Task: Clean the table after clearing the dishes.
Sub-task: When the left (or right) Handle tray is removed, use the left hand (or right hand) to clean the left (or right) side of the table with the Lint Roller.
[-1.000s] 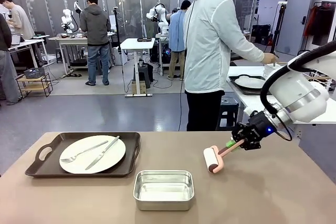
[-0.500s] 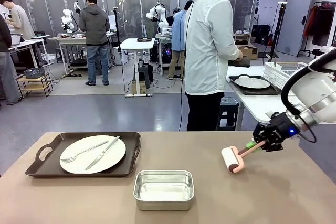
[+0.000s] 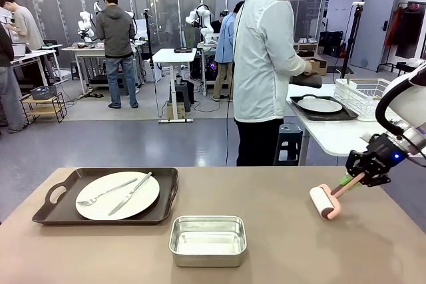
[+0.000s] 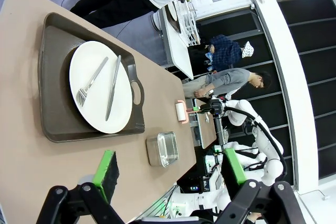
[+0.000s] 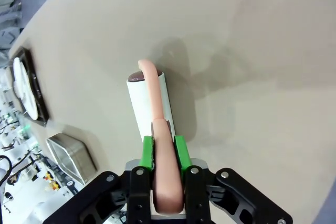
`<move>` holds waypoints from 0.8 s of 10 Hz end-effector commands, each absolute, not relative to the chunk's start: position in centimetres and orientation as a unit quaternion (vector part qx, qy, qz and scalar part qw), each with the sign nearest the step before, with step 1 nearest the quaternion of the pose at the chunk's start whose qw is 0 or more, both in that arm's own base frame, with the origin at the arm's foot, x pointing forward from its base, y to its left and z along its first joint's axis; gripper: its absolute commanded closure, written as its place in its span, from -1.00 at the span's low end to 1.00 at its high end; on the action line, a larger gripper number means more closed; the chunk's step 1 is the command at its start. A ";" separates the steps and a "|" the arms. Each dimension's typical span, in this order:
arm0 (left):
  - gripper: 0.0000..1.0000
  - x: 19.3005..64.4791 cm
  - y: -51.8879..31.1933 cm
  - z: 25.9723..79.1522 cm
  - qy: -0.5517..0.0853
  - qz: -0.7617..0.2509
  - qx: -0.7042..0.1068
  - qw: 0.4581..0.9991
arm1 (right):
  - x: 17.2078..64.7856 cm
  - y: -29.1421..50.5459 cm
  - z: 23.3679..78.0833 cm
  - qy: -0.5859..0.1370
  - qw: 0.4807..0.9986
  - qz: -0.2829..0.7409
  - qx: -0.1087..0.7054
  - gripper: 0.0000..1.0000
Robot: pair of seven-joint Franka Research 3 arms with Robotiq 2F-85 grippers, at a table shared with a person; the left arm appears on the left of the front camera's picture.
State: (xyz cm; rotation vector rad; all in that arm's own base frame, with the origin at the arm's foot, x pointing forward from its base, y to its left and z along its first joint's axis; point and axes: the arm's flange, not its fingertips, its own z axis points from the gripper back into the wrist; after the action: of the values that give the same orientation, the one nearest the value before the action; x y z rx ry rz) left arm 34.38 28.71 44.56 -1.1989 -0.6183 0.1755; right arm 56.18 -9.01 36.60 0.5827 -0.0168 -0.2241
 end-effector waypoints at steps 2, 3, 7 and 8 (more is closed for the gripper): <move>-1.00 34.2 28.8 44.8 -0.289 0.080 -0.558 0.773 | 56.0 -12.0 32.8 0.026 0.981 -0.148 0.122 0.59; -1.00 34.2 28.8 44.8 -0.289 0.080 -0.558 0.773 | 55.7 -12.7 34.1 0.027 0.982 -0.159 0.099 0.59; -1.00 34.2 28.8 44.8 -0.289 0.080 -0.558 0.773 | 53.8 -12.0 41.2 -0.003 0.989 -0.144 0.035 0.59; -1.00 34.2 28.8 44.8 -0.289 0.080 -0.558 0.773 | 52.8 -11.8 43.3 -0.017 0.990 -0.141 0.022 0.59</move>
State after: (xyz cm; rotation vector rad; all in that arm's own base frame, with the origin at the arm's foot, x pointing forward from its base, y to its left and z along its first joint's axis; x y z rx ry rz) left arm 34.39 28.71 44.56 -1.1989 -0.6182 0.1753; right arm 54.84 -13.18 42.38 0.0968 -0.0334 -0.2584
